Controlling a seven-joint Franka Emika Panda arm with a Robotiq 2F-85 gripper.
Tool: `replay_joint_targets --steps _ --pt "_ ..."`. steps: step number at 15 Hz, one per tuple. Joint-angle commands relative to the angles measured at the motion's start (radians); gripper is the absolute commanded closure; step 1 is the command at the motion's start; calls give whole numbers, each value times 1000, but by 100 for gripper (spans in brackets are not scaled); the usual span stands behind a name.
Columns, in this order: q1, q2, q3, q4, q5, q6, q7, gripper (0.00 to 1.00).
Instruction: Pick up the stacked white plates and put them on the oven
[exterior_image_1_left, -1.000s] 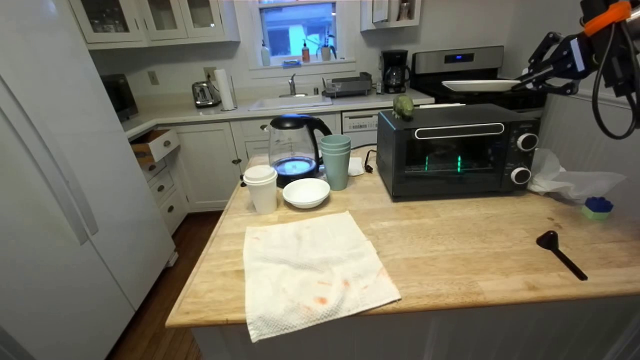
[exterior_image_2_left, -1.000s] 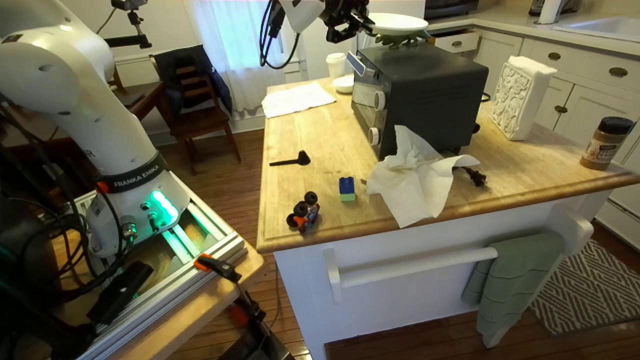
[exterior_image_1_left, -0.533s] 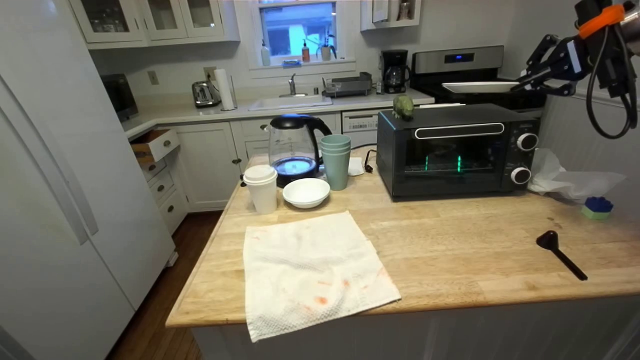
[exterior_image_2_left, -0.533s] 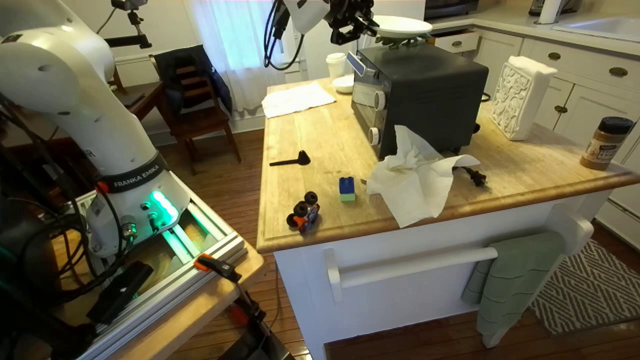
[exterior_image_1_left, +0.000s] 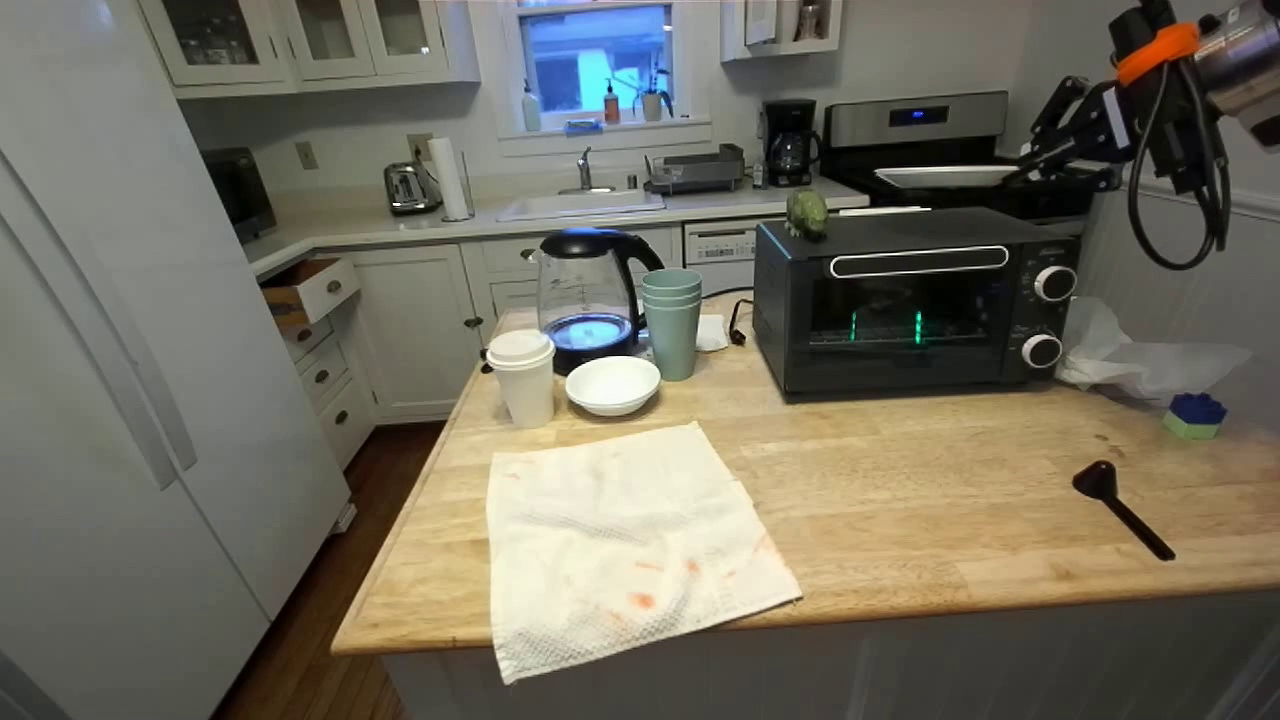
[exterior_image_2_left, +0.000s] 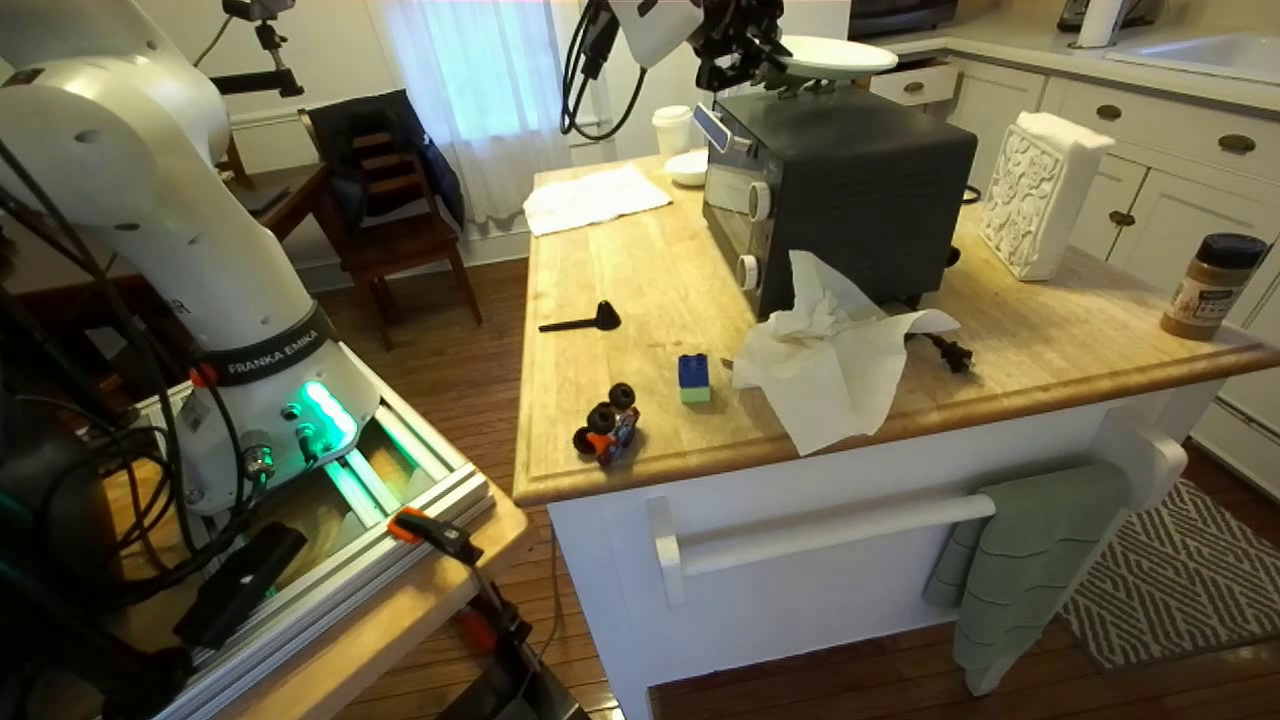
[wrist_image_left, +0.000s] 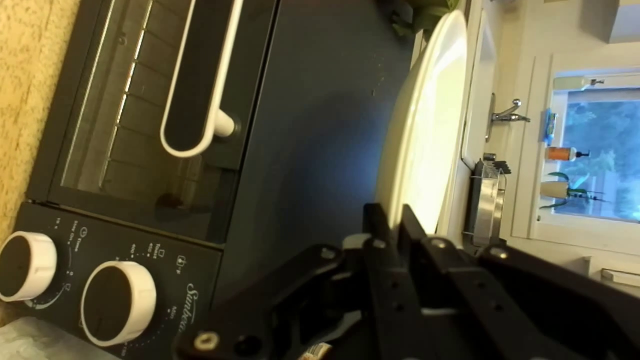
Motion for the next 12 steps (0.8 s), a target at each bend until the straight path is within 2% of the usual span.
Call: replay_joint_targets --steps 1,12 --pt "3 76 6 75 22 27 5 98" --pt "3 204 2 170 11 82 24 98"
